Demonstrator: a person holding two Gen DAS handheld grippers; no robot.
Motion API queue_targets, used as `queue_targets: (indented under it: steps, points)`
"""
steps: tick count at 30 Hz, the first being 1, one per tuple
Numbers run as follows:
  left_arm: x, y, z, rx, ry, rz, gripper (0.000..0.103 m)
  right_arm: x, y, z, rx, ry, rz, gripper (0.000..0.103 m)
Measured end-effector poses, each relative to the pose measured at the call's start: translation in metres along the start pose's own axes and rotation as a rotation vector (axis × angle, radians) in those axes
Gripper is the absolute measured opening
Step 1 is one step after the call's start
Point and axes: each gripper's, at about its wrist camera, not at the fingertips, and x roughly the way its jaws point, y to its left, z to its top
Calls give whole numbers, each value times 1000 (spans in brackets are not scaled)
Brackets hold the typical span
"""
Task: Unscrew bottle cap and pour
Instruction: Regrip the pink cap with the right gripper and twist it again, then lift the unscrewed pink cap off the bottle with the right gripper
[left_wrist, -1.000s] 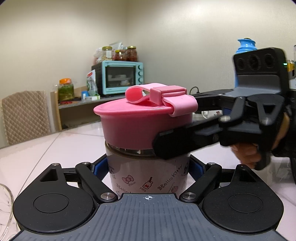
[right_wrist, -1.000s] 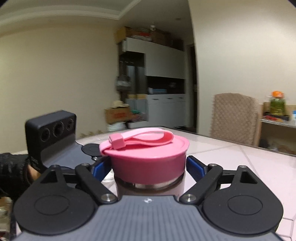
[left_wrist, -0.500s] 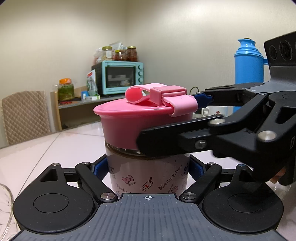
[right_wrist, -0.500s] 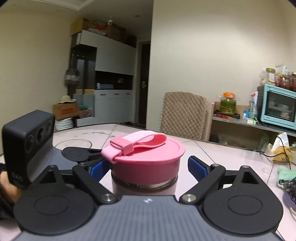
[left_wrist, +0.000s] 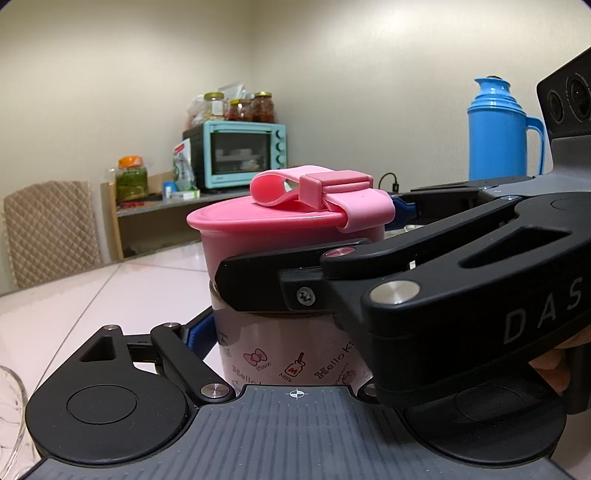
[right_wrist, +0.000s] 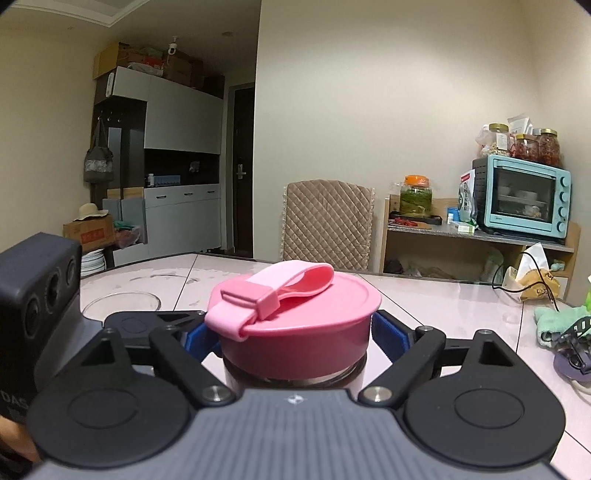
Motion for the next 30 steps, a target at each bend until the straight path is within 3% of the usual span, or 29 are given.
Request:
queue_targets:
  steps: [7,11,19,30]
  points:
    - [2,3,1,-3,0,0,90,-2,0,-1,-17,-4,28,85]
    - [3,2,2,-3,0,-2,90,-4,-11,-3,-40,-9,106,85]
    - [5,3,2,-1,-1,-5,89,1,-51,1,-32,-27,358,85]
    - [8,3,4,4,-2,-2,90,-2,-48,13,-67,-42,365,85]
